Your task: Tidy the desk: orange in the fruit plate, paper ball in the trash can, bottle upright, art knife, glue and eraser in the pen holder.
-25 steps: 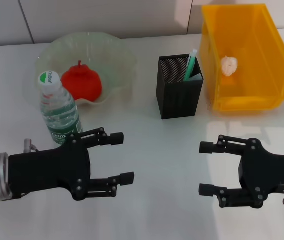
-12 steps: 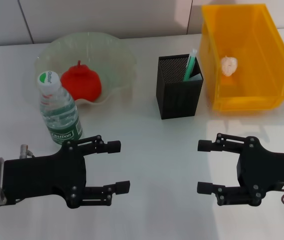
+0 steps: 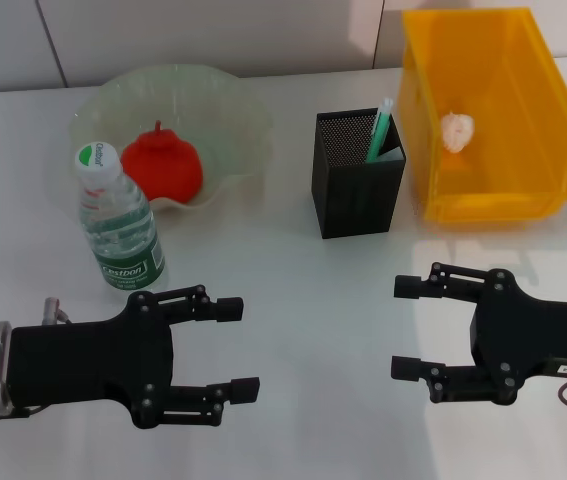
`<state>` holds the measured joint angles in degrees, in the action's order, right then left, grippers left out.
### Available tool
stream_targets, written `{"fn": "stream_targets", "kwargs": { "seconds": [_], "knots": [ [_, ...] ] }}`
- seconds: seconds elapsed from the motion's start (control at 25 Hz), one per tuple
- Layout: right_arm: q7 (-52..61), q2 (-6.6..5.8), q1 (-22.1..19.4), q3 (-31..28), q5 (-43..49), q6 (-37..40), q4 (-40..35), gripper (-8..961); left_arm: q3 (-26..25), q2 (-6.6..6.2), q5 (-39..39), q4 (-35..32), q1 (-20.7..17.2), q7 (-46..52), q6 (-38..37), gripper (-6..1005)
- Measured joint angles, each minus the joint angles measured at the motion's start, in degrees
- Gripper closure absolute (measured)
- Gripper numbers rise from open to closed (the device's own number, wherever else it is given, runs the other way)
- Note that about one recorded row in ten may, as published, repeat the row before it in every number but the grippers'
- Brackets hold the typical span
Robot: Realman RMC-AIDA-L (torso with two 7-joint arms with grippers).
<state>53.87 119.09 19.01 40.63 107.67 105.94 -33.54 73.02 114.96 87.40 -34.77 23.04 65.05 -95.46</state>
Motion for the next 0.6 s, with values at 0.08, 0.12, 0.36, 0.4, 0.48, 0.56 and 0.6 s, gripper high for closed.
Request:
{"fn": "stream_targets", "kwargs": {
  "seconds": [0.08, 0.12, 0.36, 0.4, 0.48, 0.56, 0.6],
  "knots": [
    [0.0, 0.0, -0.01, 0.06, 0.0, -0.09, -0.01, 170, -0.04, 0.09, 0.19, -0.03, 0.11, 0.3, 0.0, 185],
    [0.0, 0.0, -0.03, 0.12, 0.0, -0.15, -0.01, 170, -0.05, 0.15, 0.2, -0.03, 0.11, 0.3, 0.0, 185],
    [0.01, 0.07, -0.12, -0.03, -0.01, -0.27, -0.02, 170, -0.1, 0.44, 0.2, -0.02, 0.01, 0.2, 0.0, 185],
    [0.01, 0.07, -0.12, -0.03, -0.01, -0.27, -0.02, 170, -0.1, 0.44, 0.2, -0.02, 0.01, 0.2, 0.0, 185],
    [0.01, 0.08, -0.09, -0.07, -0.01, -0.34, 0.06, 170, -0.15, 0.51, 0.19, 0.0, 0.0, 0.01, 0.01, 185],
    [0.01, 0.1, -0.07, -0.12, -0.02, -0.52, 0.15, 170, -0.17, 0.57, 0.19, 0.01, -0.01, -0.13, 0.01, 185],
    [0.01, 0.12, -0.07, -0.13, -0.04, -0.63, 0.19, 170, -0.17, 0.58, 0.19, 0.02, -0.01, -0.19, 0.01, 185]
  ]
}}
